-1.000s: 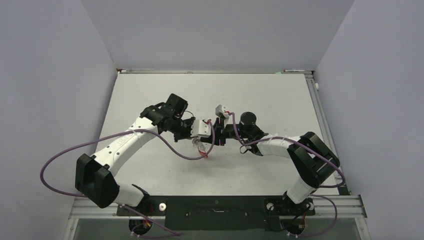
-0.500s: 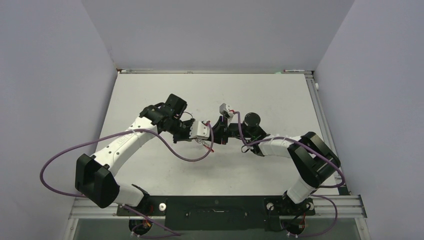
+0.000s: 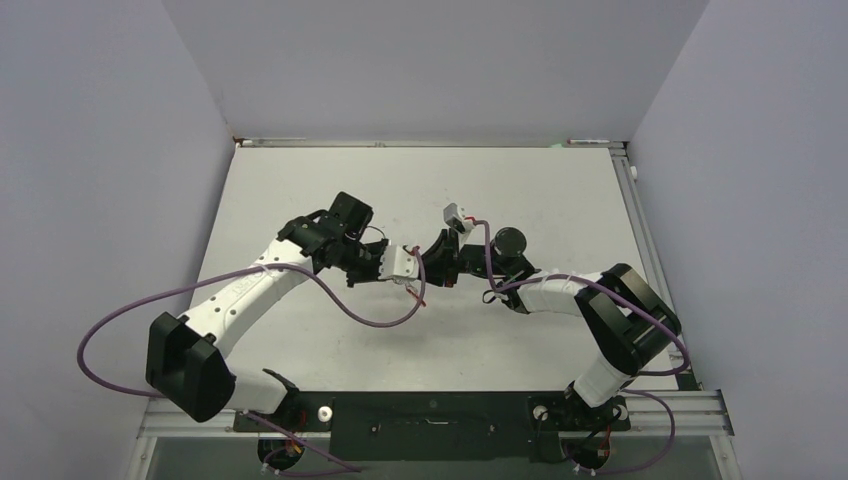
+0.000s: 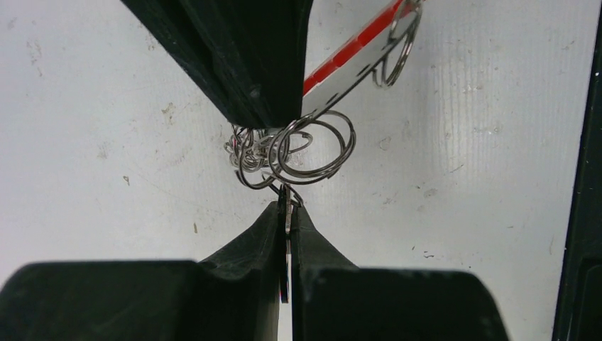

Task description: Remove the keys from the keyring

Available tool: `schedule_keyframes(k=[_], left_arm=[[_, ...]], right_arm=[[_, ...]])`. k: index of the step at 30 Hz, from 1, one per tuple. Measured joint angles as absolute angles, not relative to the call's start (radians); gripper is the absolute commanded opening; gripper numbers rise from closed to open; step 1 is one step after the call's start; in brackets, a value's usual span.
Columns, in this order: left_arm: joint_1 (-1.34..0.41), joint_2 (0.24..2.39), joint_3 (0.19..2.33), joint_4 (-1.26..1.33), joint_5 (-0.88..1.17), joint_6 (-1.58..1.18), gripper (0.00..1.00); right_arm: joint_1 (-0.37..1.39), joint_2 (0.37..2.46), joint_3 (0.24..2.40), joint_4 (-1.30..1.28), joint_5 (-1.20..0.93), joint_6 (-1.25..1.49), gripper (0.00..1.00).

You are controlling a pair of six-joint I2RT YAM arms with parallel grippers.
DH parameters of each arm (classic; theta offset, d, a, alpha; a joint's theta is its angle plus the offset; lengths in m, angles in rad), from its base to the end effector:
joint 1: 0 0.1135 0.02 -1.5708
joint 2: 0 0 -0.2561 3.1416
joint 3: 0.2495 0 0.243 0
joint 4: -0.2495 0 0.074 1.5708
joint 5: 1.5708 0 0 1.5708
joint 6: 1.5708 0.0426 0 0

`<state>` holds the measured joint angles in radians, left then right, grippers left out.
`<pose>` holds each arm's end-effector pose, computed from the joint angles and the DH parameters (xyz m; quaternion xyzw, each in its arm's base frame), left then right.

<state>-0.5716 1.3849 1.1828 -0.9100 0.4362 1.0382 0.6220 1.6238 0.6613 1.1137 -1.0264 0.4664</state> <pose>0.2134 -0.1586 0.2757 0.7194 0.6236 -0.1537 0.2647 0.2326 0.2116 0.2248 -0.4154 0.5371 0.6158 0.3997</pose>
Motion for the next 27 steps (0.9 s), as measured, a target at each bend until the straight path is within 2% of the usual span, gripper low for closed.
schedule_keyframes(k=[16,18,21,23,27], left_arm=[[-0.584,1.324,1.161,-0.860,0.405,1.048,0.00],[-0.579,1.324,1.180,-0.851,0.402,1.047,0.00],[-0.580,1.324,1.190,-0.841,0.395,1.051,0.00],[-0.579,1.324,1.190,-0.836,0.385,1.057,0.00],[-0.580,1.324,1.190,-0.834,0.368,1.087,0.00]], right_arm=[[0.619,1.624,0.653,1.135,-1.060,0.452,0.07],[0.615,1.624,0.653,1.117,-1.073,0.424,0.17],[0.607,1.621,0.653,1.061,-1.102,0.368,0.48],[0.600,1.615,0.655,1.003,-1.120,0.327,0.61],[0.582,1.596,0.680,0.867,-1.144,0.242,0.62]])
